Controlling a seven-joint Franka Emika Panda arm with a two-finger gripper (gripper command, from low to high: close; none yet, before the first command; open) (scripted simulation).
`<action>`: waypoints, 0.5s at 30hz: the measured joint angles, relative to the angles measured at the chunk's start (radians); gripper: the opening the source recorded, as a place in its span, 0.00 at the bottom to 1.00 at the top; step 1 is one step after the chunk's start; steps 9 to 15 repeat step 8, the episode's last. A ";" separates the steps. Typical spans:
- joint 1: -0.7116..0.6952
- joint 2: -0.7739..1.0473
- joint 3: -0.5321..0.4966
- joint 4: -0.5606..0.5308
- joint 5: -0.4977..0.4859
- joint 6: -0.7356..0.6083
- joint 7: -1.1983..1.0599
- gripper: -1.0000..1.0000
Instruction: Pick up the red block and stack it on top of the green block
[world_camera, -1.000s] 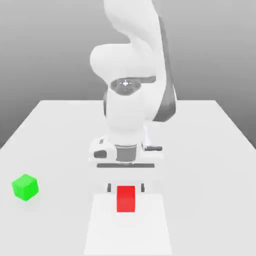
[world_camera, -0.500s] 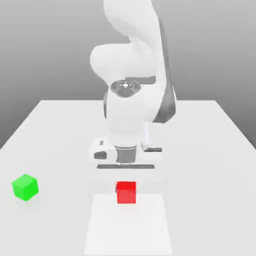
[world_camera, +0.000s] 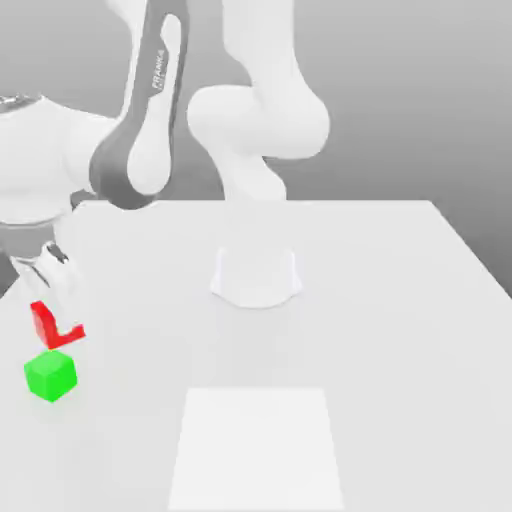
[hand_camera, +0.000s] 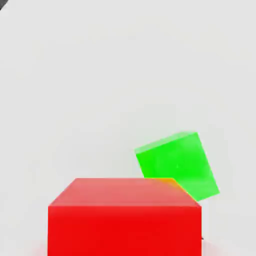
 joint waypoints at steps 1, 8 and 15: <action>-0.011 0.030 0.015 0.004 0.018 0.025 -0.011 0.00; -0.010 0.158 0.067 0.012 0.097 0.141 -0.066 1.00; -0.010 0.158 0.067 0.012 0.097 0.141 -0.066 1.00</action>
